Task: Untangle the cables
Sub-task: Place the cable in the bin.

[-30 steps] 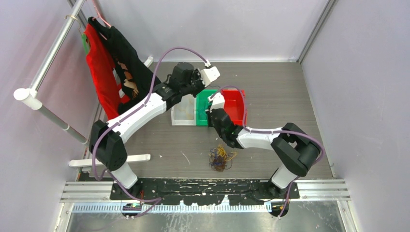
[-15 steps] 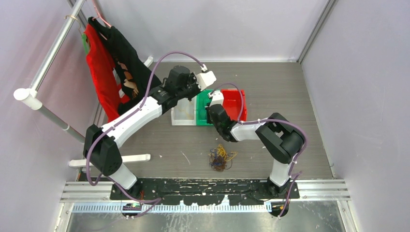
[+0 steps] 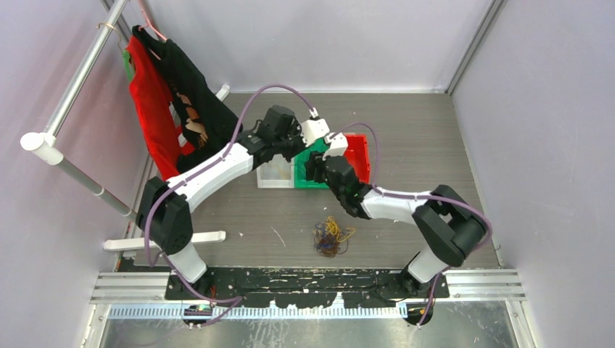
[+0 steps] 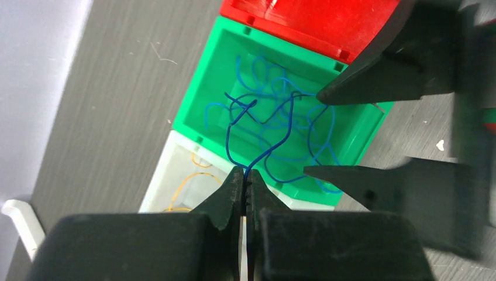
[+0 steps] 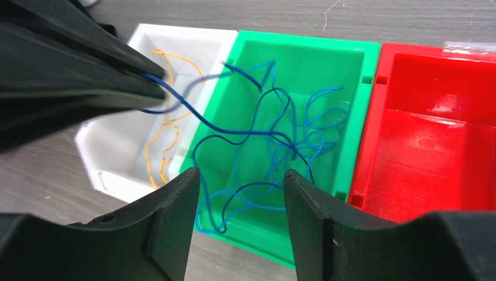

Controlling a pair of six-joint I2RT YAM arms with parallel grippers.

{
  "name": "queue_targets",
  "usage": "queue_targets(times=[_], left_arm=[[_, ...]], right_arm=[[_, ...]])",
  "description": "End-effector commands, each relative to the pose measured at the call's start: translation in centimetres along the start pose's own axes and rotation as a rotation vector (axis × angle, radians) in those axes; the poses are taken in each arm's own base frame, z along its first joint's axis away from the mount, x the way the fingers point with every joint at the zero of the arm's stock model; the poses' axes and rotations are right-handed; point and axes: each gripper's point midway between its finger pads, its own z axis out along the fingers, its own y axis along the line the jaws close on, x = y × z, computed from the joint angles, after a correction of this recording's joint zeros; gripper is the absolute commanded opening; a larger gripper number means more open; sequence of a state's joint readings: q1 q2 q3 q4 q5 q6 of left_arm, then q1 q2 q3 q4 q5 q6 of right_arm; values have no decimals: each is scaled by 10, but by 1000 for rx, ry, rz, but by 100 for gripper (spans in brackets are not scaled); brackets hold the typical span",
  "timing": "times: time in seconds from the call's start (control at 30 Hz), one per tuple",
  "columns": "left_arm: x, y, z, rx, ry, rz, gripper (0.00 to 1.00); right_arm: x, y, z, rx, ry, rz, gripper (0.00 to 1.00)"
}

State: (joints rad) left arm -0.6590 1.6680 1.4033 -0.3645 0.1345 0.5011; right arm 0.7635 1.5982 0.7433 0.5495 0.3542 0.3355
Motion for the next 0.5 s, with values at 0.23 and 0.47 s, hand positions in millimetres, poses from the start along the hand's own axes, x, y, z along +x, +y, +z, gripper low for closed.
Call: queue_targets(times=[0.23, 0.47], left_arm=[[-5, 1, 22, -4, 11, 17, 0], [8, -2, 37, -21, 61, -12, 0]], right_arm=[[-43, -2, -57, -85, -125, 153, 64], [-54, -29, -100, -54, -189, 246, 68]])
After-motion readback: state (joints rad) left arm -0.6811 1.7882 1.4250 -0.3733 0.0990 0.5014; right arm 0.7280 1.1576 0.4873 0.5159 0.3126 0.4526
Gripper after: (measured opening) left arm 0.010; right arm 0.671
